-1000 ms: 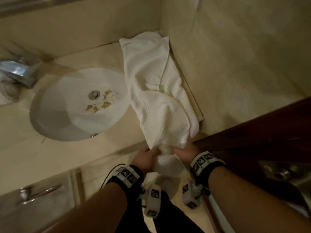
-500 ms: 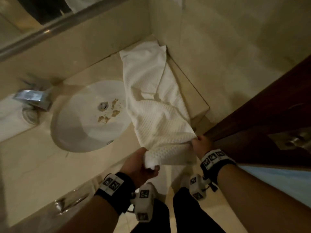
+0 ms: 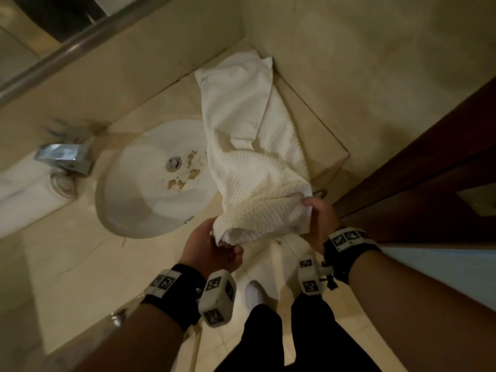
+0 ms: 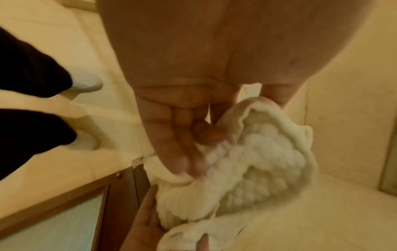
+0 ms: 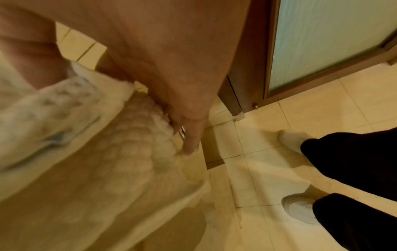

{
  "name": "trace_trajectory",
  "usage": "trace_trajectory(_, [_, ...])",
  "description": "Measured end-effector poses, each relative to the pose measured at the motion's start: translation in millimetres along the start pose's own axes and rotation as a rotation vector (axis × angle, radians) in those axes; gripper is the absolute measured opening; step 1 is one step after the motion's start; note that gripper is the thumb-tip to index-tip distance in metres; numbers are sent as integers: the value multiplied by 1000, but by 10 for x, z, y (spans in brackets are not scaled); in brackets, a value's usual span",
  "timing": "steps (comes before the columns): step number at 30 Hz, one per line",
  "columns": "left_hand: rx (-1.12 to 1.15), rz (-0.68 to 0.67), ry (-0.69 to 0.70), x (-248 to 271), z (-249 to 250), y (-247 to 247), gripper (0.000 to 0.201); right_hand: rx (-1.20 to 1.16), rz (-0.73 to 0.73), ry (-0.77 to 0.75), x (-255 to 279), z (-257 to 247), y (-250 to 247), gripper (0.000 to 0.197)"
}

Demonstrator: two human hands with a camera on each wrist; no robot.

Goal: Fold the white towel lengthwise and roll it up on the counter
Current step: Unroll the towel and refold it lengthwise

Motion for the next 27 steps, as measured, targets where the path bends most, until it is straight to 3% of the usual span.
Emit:
trace_trajectory(3, [-1,-38,77,2,32,-71,43,88,48,28,15,-49,28,16])
trace_trajectory(6, [-167,-48,250,19,4,-126,24,71,37,36,112,-121,54,31])
trace_trajectory(7, [-237,-72,275,31,-3,-152,31,49,28,37,160,-177,75,32])
trace_trajectory(9, [-497,-132,302,61,-8,-173,56,15,26,52,267,-289,113,35])
trace_trajectory(10, [-660,-132,331,112,-11,-177,58,6,27,46,329,-330,138,40])
trace_trajectory(12, [-911,18,436,157,-6,-183,39,84,33,49,429,-403,172,51])
trace_trajectory(15, [-831,234,532,187,46,-208,23,288,-17,85,594,-473,185,54])
trace_trajectory(19, [-638,297,497,198,40,-249,12,420,-144,169,726,-448,158,48])
trace_trajectory(24, [-523,277,540,295,-63,-348,42,494,-125,260,676,-110,29,43])
trace_trajectory(27, [-621,342,602,304,-101,-505,41,547,13,262,600,157,-25,49])
Point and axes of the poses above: each hand's wrist, its own x-axis away from the middle knuckle, its own y-axis out of the palm, z = x × y, the point moved 1 cm from there along -x, towards the middle knuckle, and after that the axes turned 2 degrees about x, right-handed, at the moved point
